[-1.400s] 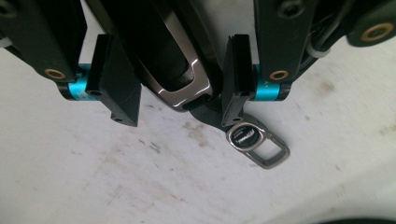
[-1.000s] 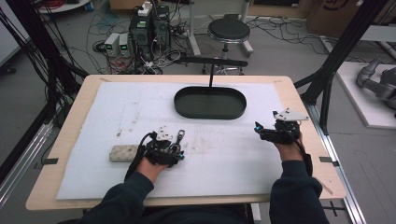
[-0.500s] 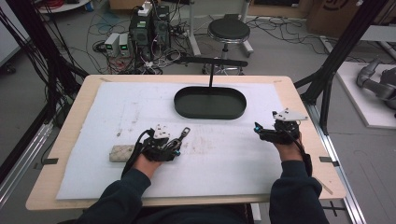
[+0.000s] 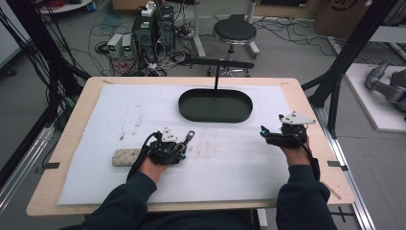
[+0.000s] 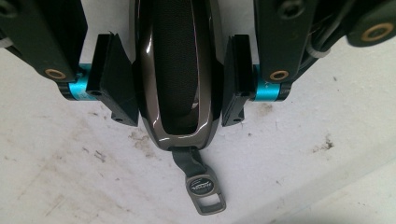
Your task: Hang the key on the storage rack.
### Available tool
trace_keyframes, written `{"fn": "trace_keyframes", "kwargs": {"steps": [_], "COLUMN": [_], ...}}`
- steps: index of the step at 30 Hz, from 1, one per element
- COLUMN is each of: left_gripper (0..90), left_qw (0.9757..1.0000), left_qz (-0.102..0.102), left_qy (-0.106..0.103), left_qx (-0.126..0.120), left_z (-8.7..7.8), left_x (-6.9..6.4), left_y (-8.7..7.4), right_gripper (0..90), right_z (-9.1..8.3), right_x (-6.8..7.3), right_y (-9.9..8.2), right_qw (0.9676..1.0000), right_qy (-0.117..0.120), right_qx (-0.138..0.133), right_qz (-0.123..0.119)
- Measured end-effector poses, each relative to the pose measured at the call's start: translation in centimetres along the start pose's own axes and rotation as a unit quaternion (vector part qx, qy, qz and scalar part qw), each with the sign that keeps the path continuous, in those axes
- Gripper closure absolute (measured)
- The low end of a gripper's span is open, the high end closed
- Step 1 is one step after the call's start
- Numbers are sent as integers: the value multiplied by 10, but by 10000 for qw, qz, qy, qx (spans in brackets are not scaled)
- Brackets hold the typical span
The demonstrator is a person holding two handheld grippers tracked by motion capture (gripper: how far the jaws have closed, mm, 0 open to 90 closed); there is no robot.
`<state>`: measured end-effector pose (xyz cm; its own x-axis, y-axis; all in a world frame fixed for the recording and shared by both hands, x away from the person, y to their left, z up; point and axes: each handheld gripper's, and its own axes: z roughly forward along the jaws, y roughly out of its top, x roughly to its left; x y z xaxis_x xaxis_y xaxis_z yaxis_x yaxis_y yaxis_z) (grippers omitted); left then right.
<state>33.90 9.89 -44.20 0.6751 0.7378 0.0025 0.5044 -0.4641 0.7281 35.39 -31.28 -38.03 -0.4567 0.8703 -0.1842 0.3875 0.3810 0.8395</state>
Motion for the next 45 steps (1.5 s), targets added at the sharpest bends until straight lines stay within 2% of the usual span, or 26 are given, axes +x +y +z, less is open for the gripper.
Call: {"fn": "trace_keyframes", "kwargs": {"steps": [3,6,7,11,13,14,16,17,18,19,21,22,28,39,42,45], "left_gripper": [486,486,486,486,486,486,486,486,487,486,487,486,487,486,486,486], "left_qw": [10000,9995,9995,9978,9967,9967,9958,9948,9948,9935,9925,9925,9894,9861,9859,9843], "left_qz": [-45,-123,-123,-269,-261,-261,-268,-269,-269,-280,-284,-284,-286,-284,-327,-442], "left_qy": [-41,-97,-97,-149,-160,-160,-154,-119,-119,-103,-80,-80,-37,90,127,136], "left_qx": [-49,-280,-280,-581,-752,-752,-862,-976,-976,-1100,-1183,-1183,-1426,-1636,-1639,-1704], "left_z": [-3,-12,-12,-22,-29,-29,-34,-40,-40,-46,-51,-51,-61,-61,-58,-53], "left_x": [3,8,8,15,19,19,22,26,26,30,35,35,50,70,77,85], "left_y": [3,12,12,24,35,35,44,55,55,66,78,78,115,165,177,186], "right_gripper": [205,205,205,205,204,205,205,205,205,205,205,205,205,205,205,205], "right_z": [0,0,0,0,0,0,0,-1,-1,-1,-1,-2,-2,-3,-3,-4], "right_x": [-1,-2,-2,-2,-3,-3,-4,-4,-4,-4,-4,-4,-5,-5,-5,-5], "right_y": [0,0,0,0,0,0,0,0,0,0,1,1,1,2,2,3], "right_qw": [10000,10000,10000,10000,9999,9999,9999,9999,9999,9998,9997,9997,9996,9993,9991,9990], "right_qy": [0,10,16,35,14,21,22,30,40,45,60,62,84,142,149,187], "right_qx": [-14,-32,-39,-53,-74,-77,-82,-89,-104,-127,-155,-171,-195,-275,-304,-332], "right_qz": [21,32,53,63,66,73,103,104,120,123,151,162,206,219,251,233]}}
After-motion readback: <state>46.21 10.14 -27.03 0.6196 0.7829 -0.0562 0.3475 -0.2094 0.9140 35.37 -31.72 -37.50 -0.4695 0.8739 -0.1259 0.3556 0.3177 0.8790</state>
